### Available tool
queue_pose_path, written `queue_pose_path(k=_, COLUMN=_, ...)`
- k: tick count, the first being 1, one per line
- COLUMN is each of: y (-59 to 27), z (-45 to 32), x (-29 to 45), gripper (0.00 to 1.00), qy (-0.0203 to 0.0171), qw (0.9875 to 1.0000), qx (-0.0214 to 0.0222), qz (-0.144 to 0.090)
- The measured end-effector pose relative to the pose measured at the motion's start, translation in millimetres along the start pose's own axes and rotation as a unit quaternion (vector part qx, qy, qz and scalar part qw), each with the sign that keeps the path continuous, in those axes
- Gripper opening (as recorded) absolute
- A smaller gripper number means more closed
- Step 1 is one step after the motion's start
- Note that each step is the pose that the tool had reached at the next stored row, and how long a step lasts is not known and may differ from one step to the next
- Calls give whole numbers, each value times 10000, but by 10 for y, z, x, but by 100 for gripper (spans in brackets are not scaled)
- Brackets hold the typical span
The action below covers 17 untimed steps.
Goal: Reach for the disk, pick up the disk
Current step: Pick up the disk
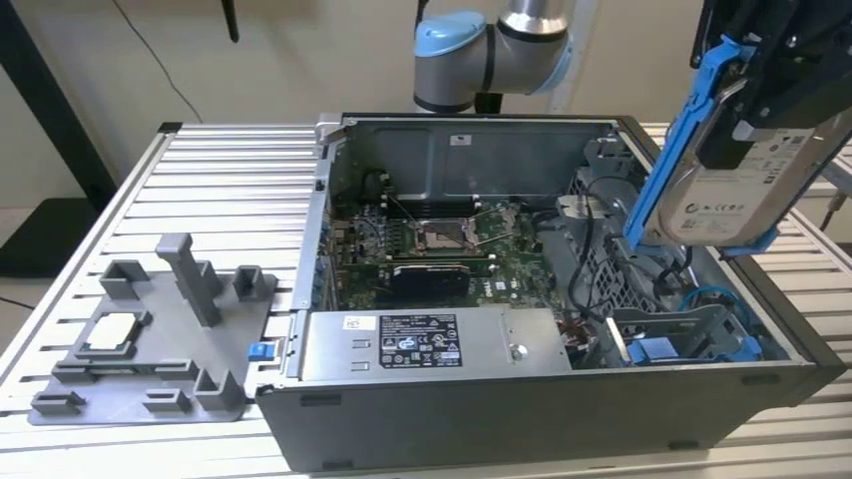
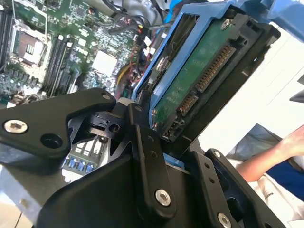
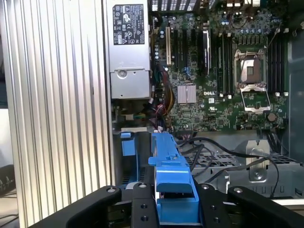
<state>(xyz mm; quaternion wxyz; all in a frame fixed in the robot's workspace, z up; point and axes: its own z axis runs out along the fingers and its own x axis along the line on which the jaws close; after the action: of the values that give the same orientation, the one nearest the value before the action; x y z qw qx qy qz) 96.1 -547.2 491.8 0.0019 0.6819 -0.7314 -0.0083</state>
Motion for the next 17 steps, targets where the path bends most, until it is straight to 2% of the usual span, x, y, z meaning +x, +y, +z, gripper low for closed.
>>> queue_pose_path(k=3, y=-5, z=11, x=76, gripper=0, qy=1, qw=10000, qx=-8, qz=0)
queue_pose_path(k=10, y=-18, z=41, x=182, gripper=0, qy=4, qw=10000, qx=-57, qz=0)
queue_pose_path(k=17, y=-84, z=74, x=207, gripper=0, qy=-2, qw=10000, qx=-65, qz=-48)
